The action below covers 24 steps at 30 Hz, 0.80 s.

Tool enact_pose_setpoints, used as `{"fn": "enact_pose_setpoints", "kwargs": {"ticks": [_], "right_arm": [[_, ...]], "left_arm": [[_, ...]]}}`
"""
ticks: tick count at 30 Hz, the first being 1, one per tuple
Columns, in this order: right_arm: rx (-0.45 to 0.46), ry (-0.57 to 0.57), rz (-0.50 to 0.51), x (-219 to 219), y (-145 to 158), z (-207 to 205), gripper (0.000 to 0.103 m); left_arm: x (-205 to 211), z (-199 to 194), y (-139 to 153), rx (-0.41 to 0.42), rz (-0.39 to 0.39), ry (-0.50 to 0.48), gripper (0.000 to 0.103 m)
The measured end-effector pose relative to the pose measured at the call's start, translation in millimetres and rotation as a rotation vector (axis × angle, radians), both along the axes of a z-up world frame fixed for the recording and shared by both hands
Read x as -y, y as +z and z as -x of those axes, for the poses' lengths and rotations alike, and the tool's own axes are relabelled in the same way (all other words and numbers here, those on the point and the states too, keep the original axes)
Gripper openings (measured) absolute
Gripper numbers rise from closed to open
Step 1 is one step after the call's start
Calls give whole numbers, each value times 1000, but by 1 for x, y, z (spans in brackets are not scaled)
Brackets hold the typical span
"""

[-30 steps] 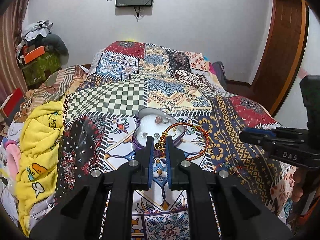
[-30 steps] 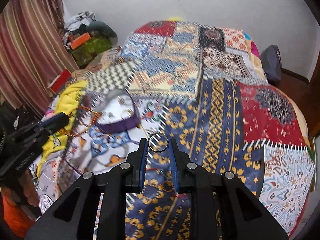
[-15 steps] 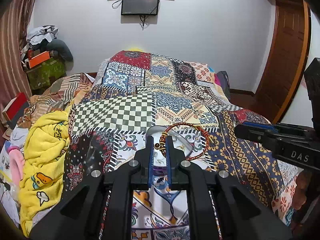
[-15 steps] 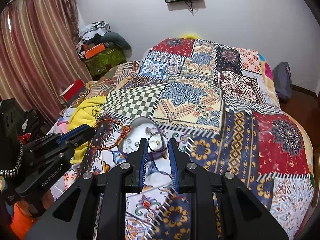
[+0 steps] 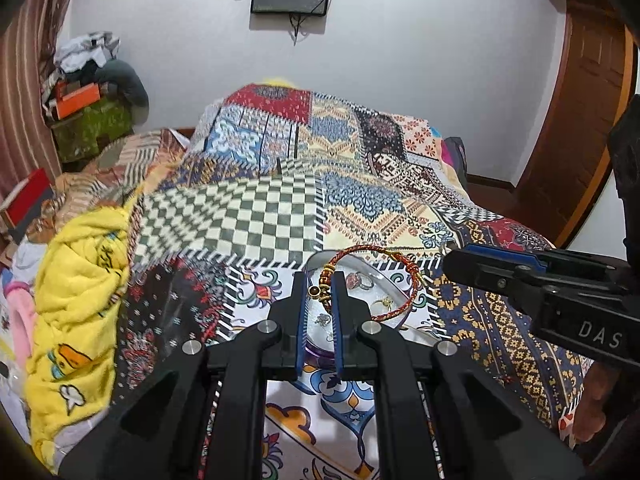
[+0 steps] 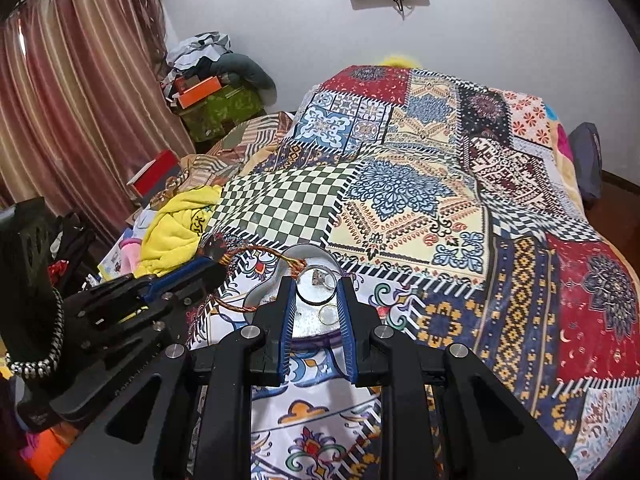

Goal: Organize jewelry
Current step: 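Carry the bracelet in the left gripper and ring in the right over the purple tin, then lower and open the left gripper over the tin while the right gripper drops the ring in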

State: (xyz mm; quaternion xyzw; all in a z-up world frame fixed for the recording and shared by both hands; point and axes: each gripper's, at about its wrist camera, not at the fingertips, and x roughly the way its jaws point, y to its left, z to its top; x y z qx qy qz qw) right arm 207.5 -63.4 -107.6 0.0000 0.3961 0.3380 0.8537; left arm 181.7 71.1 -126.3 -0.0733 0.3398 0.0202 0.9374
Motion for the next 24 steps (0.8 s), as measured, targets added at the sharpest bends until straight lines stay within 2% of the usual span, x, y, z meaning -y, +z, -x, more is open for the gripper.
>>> {"fn": "enact_pose_setpoints", "kwargs": {"ticks": [3,13,18,24], "right_arm": [[-7,8,10,-7,-5,-3,19],[-56,40,49,-28,-29,-14,19],[-74,51,69,-35,-39,-19,19],[-109,46,67,-34,-47,-26,19]], "left_arm": [[-5,-8,-11,-25,23,10,9],[-6,-23,-35,-80,0,11,9],[-2,-26,-39,-86,-19,1,9],[-8,-29,-40,-100,17,-8,9]]}}
